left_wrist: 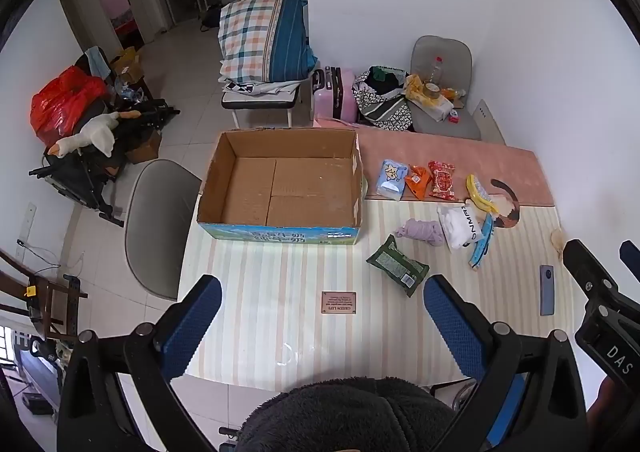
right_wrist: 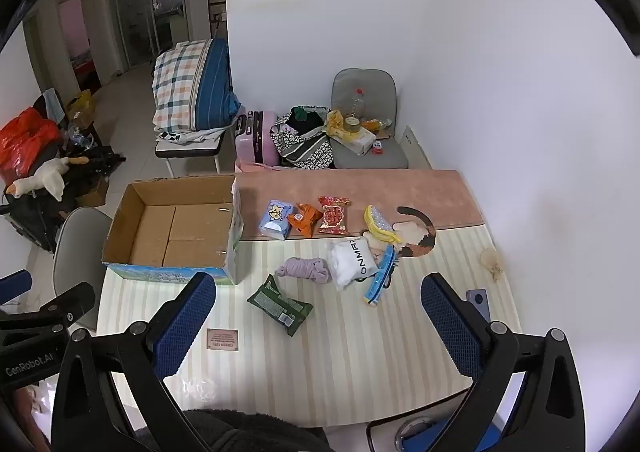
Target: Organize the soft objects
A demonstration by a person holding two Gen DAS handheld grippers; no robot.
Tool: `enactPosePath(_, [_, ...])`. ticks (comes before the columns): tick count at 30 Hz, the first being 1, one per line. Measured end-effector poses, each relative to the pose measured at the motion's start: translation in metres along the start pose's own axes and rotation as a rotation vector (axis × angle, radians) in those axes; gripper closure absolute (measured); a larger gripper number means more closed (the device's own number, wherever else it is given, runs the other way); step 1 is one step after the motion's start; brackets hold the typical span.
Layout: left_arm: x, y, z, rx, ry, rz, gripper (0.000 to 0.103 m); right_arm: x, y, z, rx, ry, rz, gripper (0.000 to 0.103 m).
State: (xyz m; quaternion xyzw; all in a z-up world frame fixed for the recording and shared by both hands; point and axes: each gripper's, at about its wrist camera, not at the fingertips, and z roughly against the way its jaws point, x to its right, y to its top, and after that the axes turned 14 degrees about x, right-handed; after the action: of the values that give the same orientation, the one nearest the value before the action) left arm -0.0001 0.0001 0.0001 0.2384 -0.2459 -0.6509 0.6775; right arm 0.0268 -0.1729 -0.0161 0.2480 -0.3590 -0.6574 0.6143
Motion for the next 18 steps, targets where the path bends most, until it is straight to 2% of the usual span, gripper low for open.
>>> enactPosePath(14, [0.008,-0.002,-0.004,0.003,0.005,-0.004,0.000,-0.002,0.000,-0.005,-0.006,0.000,0.007,0.000])
enactPosePath(18, [0.004,0.006,-0.003,0.001,-0.002,-0.011,0.000,0.000,0.000,-0.005,-0.008,-0.006,0.008,0.000])
